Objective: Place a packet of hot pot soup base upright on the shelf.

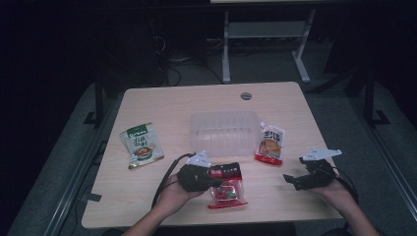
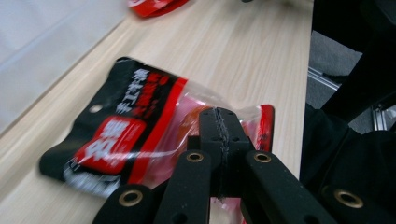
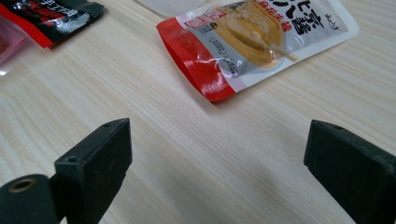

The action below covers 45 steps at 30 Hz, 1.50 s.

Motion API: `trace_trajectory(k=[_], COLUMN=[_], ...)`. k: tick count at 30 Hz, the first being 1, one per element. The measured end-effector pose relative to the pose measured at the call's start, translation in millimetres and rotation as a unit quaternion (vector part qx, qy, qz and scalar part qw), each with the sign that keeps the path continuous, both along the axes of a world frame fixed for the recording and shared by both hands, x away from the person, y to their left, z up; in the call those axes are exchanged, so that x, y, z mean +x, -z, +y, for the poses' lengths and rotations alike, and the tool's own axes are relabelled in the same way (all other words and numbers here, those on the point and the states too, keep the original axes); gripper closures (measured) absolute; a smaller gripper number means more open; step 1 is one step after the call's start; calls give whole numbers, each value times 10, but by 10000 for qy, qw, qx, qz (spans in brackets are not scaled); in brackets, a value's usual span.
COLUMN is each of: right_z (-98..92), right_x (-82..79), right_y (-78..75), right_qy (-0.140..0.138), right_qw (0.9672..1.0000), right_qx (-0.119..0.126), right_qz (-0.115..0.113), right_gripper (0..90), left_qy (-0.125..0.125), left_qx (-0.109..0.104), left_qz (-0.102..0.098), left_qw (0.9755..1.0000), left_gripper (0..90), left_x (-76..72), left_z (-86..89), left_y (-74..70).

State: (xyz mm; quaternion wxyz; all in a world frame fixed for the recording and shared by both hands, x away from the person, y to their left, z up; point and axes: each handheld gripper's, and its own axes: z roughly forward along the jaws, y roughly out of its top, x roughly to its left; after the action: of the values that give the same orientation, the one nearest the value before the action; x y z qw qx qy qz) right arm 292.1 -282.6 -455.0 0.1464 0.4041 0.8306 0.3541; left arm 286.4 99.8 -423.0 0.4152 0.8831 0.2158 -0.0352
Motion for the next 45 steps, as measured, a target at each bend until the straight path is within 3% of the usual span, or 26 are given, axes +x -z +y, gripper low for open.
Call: trace_trajectory(k=[17,23,30,45], right_z=[30,17,-4,-25], right_x=[3,3,-3,-8], right_y=[-8,-5,0,-2], right_qy=[-43,-44,-46,6], right_qw=[9999,9999,10000,10000], right_qx=[-53,-36,-8,-34], right_qz=[-92,-95,-77,-84], right_gripper=[72,72,72,72], left_qy=[407,524,499,340], left_qx=[198,535,647,892], left_qz=[-30,22,103,159], left_qw=[9990,9972,9966,9953], left_gripper=[899,900,900,900], left_x=[-36,-24,-43,-164], left_z=[-562,-728,-683,-356], left_y=[144,277,313,277])
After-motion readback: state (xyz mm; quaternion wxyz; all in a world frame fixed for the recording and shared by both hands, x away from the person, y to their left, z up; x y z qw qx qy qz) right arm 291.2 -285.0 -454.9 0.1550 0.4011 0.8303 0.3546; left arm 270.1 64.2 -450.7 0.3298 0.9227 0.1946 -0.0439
